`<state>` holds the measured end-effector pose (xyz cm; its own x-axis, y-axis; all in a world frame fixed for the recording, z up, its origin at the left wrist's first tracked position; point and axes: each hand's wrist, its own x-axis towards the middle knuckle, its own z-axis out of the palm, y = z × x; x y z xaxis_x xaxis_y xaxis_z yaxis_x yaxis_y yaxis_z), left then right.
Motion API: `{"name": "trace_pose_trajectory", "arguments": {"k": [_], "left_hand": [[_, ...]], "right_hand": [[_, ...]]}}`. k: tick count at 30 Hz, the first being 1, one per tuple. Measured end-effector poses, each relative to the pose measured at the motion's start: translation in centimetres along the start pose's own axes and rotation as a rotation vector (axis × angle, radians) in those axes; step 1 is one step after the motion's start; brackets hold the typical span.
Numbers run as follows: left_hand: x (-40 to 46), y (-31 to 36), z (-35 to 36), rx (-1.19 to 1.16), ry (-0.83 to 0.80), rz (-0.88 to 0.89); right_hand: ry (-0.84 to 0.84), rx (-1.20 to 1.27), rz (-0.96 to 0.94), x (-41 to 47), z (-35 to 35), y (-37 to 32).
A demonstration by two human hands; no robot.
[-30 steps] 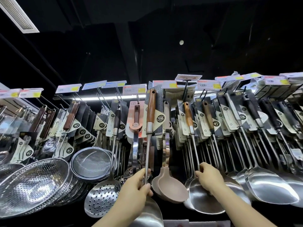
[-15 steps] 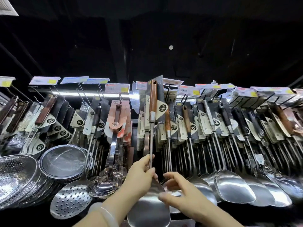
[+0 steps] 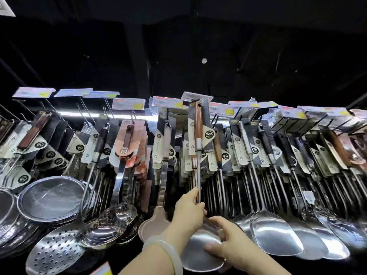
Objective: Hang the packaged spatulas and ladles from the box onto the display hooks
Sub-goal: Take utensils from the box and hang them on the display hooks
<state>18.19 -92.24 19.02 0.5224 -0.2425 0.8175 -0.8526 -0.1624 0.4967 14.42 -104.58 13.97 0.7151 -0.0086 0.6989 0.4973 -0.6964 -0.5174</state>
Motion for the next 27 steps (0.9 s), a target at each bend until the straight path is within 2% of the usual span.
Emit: {"name": "trace_pose_trajectory", "arguments": {"k": [10,17,27], "left_hand": [[1.8,-0.8,0.9,0.176,0.091,-0.102],[2.2,-1.1,1.3,0.092,0.051,-0.13],[1.4,-2.1,2.0,0.144,0.07,-0.164]], "right_hand": [[0.017,-0.126,0.037,1.5,0.4,-0.2],[0.016,-0.165,0.016,1.4,0.0,-0.2],[-0.05,-0.295,0.043,0.7,0.1,-0.4]]}}
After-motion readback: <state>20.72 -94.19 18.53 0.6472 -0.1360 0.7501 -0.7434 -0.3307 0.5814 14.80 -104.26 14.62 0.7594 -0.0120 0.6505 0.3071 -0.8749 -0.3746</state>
